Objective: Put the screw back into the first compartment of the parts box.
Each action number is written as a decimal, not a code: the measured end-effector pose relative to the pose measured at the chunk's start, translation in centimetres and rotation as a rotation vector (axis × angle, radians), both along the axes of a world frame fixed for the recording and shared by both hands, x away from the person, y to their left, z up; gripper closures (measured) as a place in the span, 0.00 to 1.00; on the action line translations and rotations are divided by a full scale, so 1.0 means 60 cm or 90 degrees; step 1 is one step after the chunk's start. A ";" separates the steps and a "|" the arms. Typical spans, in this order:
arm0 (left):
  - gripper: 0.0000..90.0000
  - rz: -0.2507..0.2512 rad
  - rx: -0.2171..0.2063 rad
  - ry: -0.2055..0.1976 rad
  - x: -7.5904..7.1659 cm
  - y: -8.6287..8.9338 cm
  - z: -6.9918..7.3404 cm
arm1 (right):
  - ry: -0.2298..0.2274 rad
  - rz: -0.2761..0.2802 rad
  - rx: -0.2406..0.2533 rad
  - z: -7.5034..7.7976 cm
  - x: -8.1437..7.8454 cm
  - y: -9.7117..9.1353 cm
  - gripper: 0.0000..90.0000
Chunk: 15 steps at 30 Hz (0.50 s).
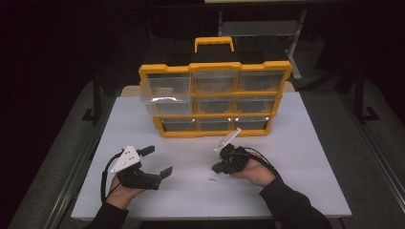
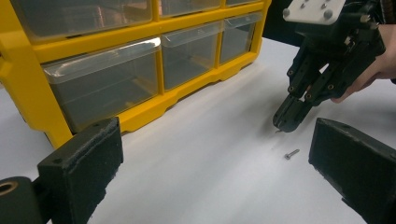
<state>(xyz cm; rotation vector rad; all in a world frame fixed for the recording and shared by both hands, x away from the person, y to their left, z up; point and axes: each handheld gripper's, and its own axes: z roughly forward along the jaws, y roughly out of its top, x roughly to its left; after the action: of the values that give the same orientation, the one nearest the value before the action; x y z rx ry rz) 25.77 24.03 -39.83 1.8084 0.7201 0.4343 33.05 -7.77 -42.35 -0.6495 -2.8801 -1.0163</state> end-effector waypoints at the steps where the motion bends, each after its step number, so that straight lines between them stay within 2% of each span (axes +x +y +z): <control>1: 0.03 0.000 -0.001 0.000 0.000 0.000 0.000 | 0.008 -0.006 -0.001 0.002 -0.001 -0.001 0.96; 15: 0.03 0.002 -0.001 -0.001 0.000 0.001 0.001 | 0.005 -0.005 0.014 0.023 -0.003 -0.003 0.96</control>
<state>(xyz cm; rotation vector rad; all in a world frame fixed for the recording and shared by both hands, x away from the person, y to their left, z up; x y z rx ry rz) 25.75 24.08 -39.76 1.8050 0.7221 0.4377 32.88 -7.95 -40.95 -0.6614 -2.8578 -1.0425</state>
